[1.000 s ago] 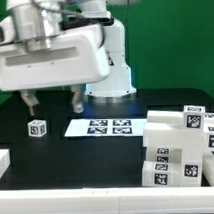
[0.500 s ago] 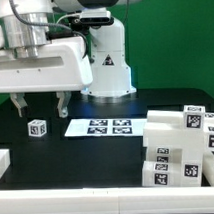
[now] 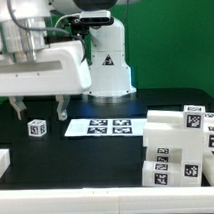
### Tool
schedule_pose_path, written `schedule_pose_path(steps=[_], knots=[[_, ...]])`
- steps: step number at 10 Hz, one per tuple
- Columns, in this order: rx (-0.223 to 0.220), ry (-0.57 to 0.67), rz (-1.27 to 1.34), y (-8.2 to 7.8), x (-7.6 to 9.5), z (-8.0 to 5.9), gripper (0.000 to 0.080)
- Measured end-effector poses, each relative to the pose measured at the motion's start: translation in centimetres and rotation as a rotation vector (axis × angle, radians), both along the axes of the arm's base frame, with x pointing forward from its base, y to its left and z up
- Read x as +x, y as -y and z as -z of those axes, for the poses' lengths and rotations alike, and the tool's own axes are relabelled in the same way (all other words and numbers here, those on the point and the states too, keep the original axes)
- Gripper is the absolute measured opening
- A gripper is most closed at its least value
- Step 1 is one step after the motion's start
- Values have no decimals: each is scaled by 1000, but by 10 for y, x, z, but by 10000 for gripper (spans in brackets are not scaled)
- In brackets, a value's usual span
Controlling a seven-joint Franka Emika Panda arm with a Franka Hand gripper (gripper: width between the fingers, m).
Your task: Assemble chair
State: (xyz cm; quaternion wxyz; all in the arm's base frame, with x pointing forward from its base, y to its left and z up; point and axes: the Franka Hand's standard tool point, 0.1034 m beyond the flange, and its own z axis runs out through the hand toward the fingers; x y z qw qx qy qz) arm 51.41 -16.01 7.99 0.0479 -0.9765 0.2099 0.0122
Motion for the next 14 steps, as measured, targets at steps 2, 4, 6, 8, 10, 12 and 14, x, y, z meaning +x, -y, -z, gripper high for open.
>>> schedule_pose_path(steps=[2, 4, 6, 8, 10, 12, 14], knots=[[-21, -20, -60, -5, 2, 3, 649], [-5, -41, -56, -3, -2, 3, 649], [50, -122, -43, 2, -17, 10, 649], [165, -341, -28, 25, -54, 15, 649], [218, -494, 1, 19, -65, 15, 649], [286, -623, 6, 22, -70, 19, 649], [396, -785, 41, 43, -100, 31, 649]])
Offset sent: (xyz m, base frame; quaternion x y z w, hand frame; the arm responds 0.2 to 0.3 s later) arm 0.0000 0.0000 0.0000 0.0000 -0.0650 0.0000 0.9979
